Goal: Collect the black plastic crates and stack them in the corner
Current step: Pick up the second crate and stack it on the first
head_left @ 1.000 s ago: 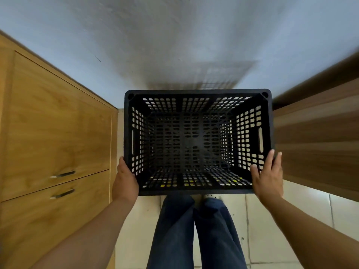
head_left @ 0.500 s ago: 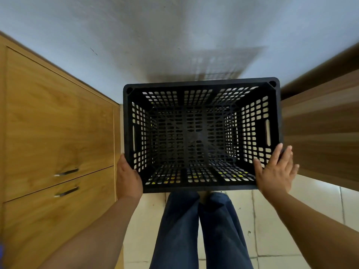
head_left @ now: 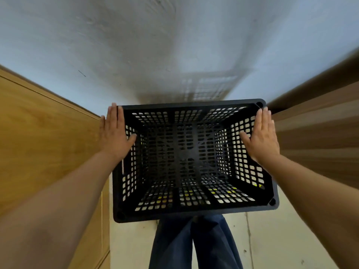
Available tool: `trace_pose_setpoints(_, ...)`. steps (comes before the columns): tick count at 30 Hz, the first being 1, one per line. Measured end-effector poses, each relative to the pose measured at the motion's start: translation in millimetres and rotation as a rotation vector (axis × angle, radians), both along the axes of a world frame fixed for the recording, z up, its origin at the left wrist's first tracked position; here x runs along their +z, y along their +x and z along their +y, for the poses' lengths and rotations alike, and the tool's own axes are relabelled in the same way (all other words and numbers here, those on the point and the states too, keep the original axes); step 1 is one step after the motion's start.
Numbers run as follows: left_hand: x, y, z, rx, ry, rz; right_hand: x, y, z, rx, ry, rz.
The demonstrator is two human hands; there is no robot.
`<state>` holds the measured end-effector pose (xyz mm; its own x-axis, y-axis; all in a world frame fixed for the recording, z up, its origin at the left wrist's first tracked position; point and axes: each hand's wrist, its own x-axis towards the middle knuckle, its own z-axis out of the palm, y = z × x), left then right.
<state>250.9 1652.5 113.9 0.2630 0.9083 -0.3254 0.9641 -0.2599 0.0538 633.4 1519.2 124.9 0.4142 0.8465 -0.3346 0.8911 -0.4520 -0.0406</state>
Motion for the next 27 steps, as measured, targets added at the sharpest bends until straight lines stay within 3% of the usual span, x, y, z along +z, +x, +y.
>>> trace_pose_setpoints(4,-4.7,9.0,27.9,-0.142,-0.012,0.085,-4.5,2.4,38.4,0.017,-0.023,0.007)
trace_pose_setpoints(18,22.5,26.9,26.6,-0.127,-0.12,0.219,23.4,-1.8,43.8,-0.014,-0.142,0.029)
trace_pose_setpoints(27,99.8,138.1,-50.0,-0.443,-0.1,-0.109,107.5,-23.1,-34.1,-0.167,0.011,0.104)
